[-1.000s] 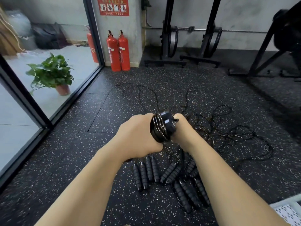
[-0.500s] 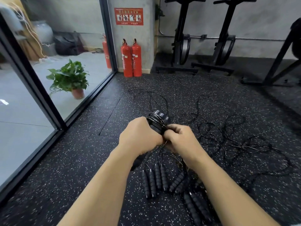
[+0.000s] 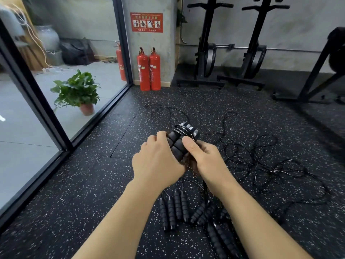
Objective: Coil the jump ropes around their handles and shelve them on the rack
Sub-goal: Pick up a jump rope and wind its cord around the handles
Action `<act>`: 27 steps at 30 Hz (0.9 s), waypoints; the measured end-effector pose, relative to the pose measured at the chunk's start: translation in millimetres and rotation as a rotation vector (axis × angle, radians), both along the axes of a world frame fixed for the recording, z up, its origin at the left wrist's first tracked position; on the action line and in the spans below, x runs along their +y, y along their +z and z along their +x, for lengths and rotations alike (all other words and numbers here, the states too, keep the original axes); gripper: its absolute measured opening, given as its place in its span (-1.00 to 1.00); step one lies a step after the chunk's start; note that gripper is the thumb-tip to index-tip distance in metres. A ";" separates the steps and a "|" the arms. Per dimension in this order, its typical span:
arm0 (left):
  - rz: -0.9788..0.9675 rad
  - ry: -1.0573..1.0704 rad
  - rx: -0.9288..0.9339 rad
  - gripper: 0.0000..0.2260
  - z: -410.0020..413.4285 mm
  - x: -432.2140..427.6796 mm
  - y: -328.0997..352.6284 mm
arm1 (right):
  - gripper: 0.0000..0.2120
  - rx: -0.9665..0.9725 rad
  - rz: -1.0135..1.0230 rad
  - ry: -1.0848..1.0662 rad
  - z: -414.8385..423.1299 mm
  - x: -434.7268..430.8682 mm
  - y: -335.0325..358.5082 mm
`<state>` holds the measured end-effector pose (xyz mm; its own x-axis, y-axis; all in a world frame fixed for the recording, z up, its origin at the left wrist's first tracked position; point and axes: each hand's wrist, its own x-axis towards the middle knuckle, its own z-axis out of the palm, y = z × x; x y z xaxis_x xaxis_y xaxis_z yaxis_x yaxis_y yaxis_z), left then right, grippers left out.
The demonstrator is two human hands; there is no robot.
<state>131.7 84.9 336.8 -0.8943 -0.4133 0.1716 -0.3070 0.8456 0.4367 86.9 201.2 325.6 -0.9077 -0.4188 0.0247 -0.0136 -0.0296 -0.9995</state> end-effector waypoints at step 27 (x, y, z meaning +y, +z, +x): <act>-0.365 -0.068 -0.178 -0.84 -11.0 -3.8 -0.2 | -0.41 0.924 0.747 -0.358 -1.7 28.2 41.6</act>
